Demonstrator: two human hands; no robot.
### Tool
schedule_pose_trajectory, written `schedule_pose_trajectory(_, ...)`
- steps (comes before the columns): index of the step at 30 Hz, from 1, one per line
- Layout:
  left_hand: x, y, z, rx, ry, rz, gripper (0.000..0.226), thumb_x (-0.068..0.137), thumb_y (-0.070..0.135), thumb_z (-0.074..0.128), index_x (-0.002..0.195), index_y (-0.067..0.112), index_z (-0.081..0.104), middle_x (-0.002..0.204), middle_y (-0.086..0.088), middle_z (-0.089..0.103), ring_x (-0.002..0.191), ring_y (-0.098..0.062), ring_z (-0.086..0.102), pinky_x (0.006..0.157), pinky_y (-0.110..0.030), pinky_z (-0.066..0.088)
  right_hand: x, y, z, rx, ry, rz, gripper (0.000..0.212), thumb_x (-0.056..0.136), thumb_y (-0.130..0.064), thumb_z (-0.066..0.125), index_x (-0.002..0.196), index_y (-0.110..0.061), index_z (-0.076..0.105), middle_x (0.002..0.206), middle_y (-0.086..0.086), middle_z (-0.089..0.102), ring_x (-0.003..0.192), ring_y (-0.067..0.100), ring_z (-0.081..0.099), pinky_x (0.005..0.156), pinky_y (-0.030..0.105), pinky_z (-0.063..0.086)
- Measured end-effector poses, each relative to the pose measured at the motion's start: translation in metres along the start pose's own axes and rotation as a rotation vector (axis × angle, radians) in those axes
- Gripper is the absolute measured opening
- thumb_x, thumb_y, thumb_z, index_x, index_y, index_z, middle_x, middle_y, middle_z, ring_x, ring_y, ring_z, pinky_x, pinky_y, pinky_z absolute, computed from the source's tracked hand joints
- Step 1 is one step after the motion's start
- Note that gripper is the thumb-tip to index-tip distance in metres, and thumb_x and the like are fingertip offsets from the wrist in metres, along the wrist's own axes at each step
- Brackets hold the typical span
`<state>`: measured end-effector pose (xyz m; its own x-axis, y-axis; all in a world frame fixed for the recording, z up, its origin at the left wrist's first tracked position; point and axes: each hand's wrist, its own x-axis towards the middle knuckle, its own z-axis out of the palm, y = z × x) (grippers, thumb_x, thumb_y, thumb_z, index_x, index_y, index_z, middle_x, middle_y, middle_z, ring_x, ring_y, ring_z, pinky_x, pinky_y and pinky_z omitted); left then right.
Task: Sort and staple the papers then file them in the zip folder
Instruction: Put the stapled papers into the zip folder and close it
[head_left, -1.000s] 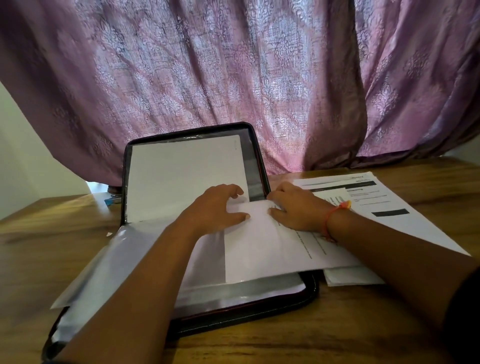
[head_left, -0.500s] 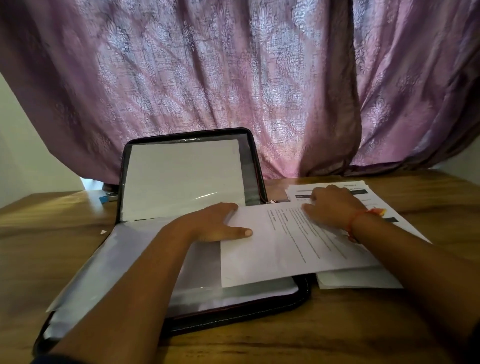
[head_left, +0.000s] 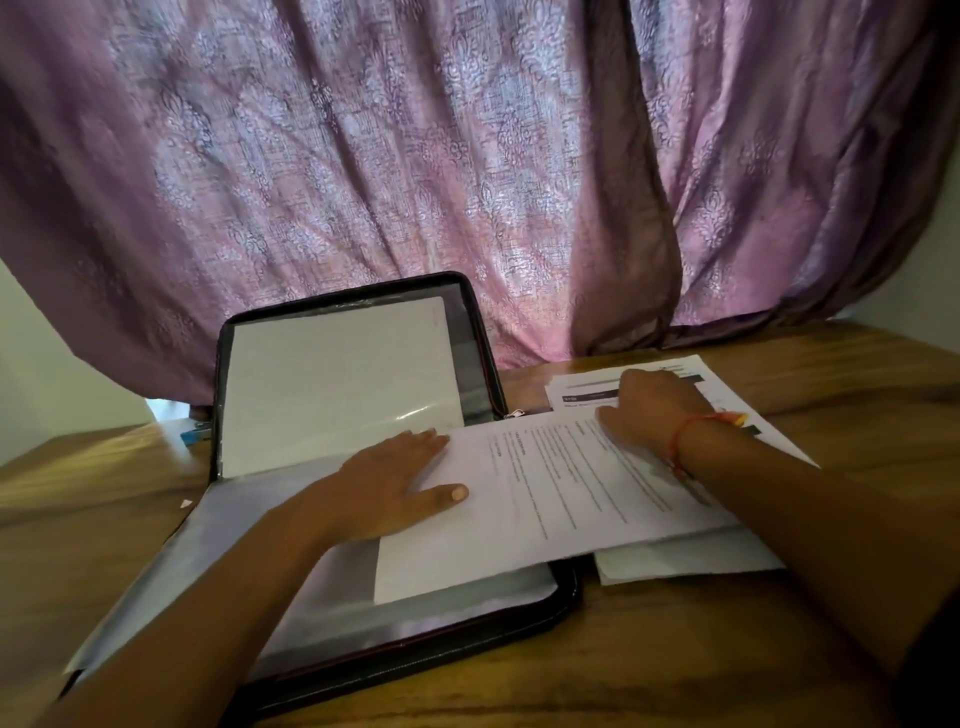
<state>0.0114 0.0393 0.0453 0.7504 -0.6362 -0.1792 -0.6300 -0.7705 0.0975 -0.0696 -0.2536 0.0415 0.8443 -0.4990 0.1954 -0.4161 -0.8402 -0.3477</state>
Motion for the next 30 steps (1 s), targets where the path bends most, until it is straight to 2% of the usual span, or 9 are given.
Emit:
schedule_pose_trajectory(3, -0.002, -0.002, 0.005, -0.010, 0.024, 0.013, 0.111, 0.068, 0.096, 0.012, 0.161, 0.035, 0.000, 0.170, 0.011, -0.002, 0.156, -0.013, 0.001, 0.125, -0.038, 0.005, -0.002, -0.009, 0.002, 0.094, 0.010, -0.018, 0.018, 0.092, -0.036, 0.057, 0.084, -0.021, 0.062, 0.096, 0.004, 0.071, 0.075, 0.019, 0.060, 0.067, 0.029, 0.047)
schedule_pose_trajectory(7, -0.008, 0.003, 0.009, -0.033, 0.035, 0.042, 0.097, 0.079, 0.081, 0.019, 0.161, 0.033, 0.002, 0.169, 0.012, -0.001, 0.156, -0.012, -0.001, 0.125, -0.036, 0.003, -0.008, -0.026, 0.006, 0.215, 0.012, -0.031, 0.018, 0.089, -0.032, 0.060, 0.088, -0.017, 0.071, 0.091, 0.005, 0.071, 0.085, 0.024, 0.064, 0.078, 0.034, 0.054)
schedule_pose_trajectory(12, -0.004, -0.003, 0.018, -0.046, 0.048, 0.079, 0.119, 0.064, 0.100, -0.002, 0.161, 0.031, 0.000, 0.169, 0.012, -0.003, 0.156, -0.014, -0.003, 0.125, -0.038, 0.002, -0.016, -0.040, 0.019, 0.469, -0.035, -0.095, 0.004, 0.089, -0.026, 0.068, 0.087, -0.022, 0.070, 0.088, -0.005, 0.067, 0.087, 0.014, 0.062, 0.074, 0.027, 0.049)
schedule_pose_trajectory(17, -0.006, 0.003, 0.021, -0.166, 0.062, 0.090, 0.089, 0.086, 0.075, 0.017, 0.162, 0.031, 0.001, 0.169, 0.013, -0.002, 0.156, -0.011, -0.004, 0.124, -0.035, 0.000, -0.019, -0.047, 0.025, 0.648, -0.137, -0.117, 0.012, 0.089, -0.017, 0.070, 0.099, -0.022, 0.067, 0.094, -0.005, 0.071, 0.088, 0.010, 0.067, 0.068, 0.020, 0.052)
schedule_pose_trajectory(19, -0.011, 0.007, 0.016, -0.227, 0.052, 0.120, 0.084, 0.089, 0.072, 0.020, 0.161, 0.031, 0.007, 0.168, 0.015, 0.009, 0.154, -0.009, 0.013, 0.123, -0.027, 0.009, -0.021, -0.048, 0.025, 0.618, -0.133, -0.110, 0.009, 0.088, -0.017, 0.071, 0.094, -0.022, 0.066, 0.092, -0.004, 0.070, 0.088, 0.011, 0.066, 0.066, 0.020, 0.050)
schedule_pose_trajectory(21, -0.017, 0.008, 0.007, -0.306, 0.081, 0.131, 0.073, 0.092, 0.068, 0.026, 0.156, 0.033, 0.027, 0.153, 0.018, 0.036, 0.127, 0.006, 0.045, 0.109, -0.011, 0.035, -0.024, -0.049, 0.024, 0.557, -0.099, -0.082, 0.007, 0.087, -0.018, 0.072, 0.085, -0.021, 0.066, 0.088, -0.002, 0.068, 0.086, 0.013, 0.064, 0.064, 0.021, 0.048)
schedule_pose_trajectory(23, -0.020, 0.005, -0.001, -0.334, 0.152, 0.113, 0.067, 0.087, 0.069, 0.032, 0.143, 0.035, 0.044, 0.141, 0.016, 0.051, 0.111, 0.003, 0.053, 0.101, -0.017, 0.043, -0.025, -0.050, 0.025, 0.537, -0.087, -0.069, 0.007, 0.086, -0.019, 0.073, 0.082, -0.019, 0.068, 0.086, -0.002, 0.067, 0.084, 0.014, 0.063, 0.064, 0.022, 0.049)
schedule_pose_trajectory(26, -0.019, -0.003, -0.003, -0.220, 0.175, 0.039, 0.073, 0.086, 0.069, 0.046, 0.149, 0.033, 0.038, 0.154, 0.011, 0.043, 0.136, -0.015, 0.046, 0.110, -0.035, 0.039, -0.028, -0.053, 0.023, 0.562, -0.083, -0.069, 0.007, 0.084, -0.020, 0.076, 0.084, -0.019, 0.069, 0.084, -0.002, 0.067, 0.079, 0.012, 0.064, 0.062, 0.022, 0.050)
schedule_pose_trajectory(30, -0.018, -0.004, 0.002, -0.208, 0.103, 0.030, 0.073, 0.095, 0.059, 0.050, 0.157, 0.032, 0.023, 0.165, 0.011, 0.026, 0.148, -0.017, 0.032, 0.117, -0.037, 0.031, -0.030, -0.056, 0.024, 0.632, -0.146, -0.106, 0.009, 0.082, -0.017, 0.078, 0.088, -0.017, 0.071, 0.086, 0.003, 0.072, 0.082, 0.019, 0.070, 0.077, 0.033, 0.060)
